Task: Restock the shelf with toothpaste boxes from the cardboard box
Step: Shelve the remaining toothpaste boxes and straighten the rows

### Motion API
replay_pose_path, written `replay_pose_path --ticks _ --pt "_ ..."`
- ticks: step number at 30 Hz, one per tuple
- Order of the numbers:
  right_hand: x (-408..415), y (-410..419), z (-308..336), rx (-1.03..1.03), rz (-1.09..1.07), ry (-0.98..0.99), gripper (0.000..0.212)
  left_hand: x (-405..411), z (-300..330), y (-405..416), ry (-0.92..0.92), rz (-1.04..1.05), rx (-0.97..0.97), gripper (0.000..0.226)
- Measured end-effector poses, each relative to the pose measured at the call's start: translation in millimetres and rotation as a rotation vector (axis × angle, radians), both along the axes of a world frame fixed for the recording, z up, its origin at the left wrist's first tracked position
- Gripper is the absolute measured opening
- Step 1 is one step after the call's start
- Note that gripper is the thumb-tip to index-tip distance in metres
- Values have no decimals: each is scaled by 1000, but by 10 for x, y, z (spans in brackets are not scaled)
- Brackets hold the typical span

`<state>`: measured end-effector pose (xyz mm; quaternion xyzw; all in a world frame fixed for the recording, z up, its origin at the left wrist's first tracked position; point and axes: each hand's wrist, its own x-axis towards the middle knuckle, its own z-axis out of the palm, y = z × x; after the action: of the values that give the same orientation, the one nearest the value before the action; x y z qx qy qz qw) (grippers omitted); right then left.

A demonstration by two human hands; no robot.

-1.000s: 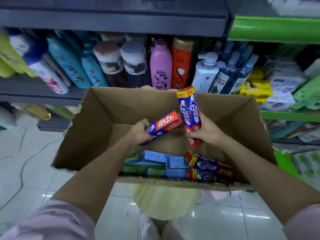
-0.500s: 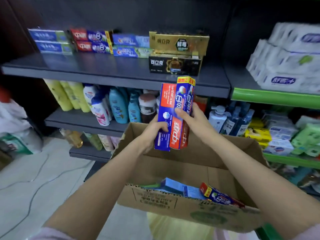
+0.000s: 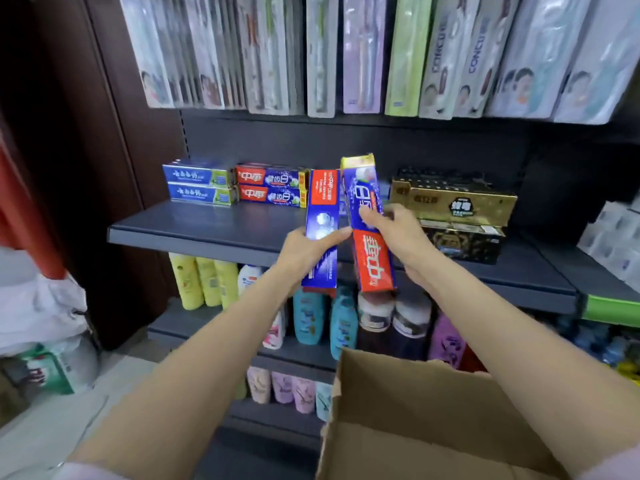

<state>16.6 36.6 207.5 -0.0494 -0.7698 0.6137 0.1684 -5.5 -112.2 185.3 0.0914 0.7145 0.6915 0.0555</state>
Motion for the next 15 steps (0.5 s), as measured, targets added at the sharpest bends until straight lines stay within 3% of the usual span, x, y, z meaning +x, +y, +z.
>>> replay_pose_path --ticks 5,11,15 --pt "-689 -534 239 39 -130 32 34 -795 293 -615 55 -31 -88 17" --pt "-1298 -1068 422 -35 -24 168 80 -1621 565 -1214 103 -202 -446 20" --pt "-1504 -1145 398 -164 -6 239 70 -2022 652 -1390 228 -184 -614 29"
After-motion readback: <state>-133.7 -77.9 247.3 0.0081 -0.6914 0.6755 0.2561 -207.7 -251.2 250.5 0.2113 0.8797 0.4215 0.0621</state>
